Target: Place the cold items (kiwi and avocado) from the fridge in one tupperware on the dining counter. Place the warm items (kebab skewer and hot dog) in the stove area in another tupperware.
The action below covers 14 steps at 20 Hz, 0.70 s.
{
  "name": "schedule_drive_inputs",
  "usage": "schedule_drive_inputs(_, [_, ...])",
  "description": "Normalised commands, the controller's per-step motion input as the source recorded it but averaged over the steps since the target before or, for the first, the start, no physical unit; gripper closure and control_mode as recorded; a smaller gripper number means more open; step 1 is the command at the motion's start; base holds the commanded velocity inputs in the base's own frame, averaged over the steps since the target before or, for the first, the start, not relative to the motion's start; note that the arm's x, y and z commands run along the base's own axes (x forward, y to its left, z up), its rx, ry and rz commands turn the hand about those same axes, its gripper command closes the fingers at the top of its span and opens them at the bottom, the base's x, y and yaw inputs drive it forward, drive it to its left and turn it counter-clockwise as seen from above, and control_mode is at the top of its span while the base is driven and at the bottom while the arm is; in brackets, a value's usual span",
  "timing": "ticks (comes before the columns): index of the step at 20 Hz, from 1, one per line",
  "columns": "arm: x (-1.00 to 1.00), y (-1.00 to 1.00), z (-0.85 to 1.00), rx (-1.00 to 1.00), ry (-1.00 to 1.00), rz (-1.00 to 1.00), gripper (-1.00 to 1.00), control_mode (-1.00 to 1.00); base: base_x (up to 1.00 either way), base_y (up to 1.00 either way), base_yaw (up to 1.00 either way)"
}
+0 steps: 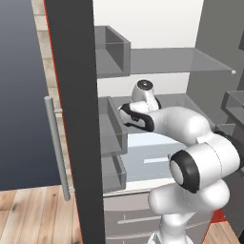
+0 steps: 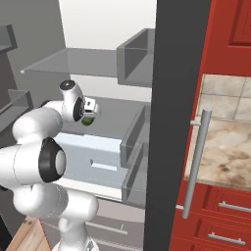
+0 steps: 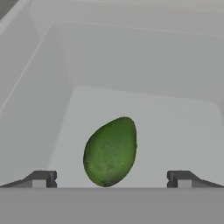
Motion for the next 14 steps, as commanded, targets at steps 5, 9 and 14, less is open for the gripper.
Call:
schedule_drive_inputs(5, [0.33, 0.0, -0.25, -0.01, 0.0, 0.0, -1.0, -1.0, 0.0, 0.0, 0.0])
schedule_drive_inputs(9, [0.14, 0.07, -0.19, 0.0, 0.01, 0.0, -1.0, -1.0, 0.0, 0.0, 0.0])
schedule_drive_inputs(14, [0.17, 0.03, -0.28, 0.0, 0.01, 0.0, -1.0, -1.0, 0.0, 0.0, 0.0])
